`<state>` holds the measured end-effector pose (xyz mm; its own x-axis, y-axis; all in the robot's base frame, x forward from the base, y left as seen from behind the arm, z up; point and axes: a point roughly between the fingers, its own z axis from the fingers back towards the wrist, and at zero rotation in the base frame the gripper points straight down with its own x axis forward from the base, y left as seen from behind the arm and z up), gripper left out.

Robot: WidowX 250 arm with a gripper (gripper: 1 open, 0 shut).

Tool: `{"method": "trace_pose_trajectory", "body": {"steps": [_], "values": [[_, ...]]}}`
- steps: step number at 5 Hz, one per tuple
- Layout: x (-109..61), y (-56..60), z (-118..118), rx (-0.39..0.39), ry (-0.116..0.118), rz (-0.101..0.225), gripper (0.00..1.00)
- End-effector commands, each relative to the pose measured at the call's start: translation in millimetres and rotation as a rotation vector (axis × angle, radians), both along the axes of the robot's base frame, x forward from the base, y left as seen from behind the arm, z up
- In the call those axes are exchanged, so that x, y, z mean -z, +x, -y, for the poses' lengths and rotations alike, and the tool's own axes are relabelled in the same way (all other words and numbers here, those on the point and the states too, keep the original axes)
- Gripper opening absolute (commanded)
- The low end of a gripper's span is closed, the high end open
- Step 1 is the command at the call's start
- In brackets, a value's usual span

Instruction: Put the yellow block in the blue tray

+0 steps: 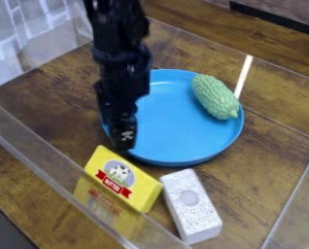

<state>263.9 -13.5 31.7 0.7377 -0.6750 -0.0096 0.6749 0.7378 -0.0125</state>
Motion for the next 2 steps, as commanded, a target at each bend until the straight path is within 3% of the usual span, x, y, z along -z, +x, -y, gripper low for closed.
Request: {"method": "trace_pose_trajectory", "body": {"steps": [1,2], "values": [[17.0,-10.2,-4.7,0.031,0.004,-0.035,1.00],[19.7,-12.0,-4.8,0.033,0.000,-0.035,0.00]]}}
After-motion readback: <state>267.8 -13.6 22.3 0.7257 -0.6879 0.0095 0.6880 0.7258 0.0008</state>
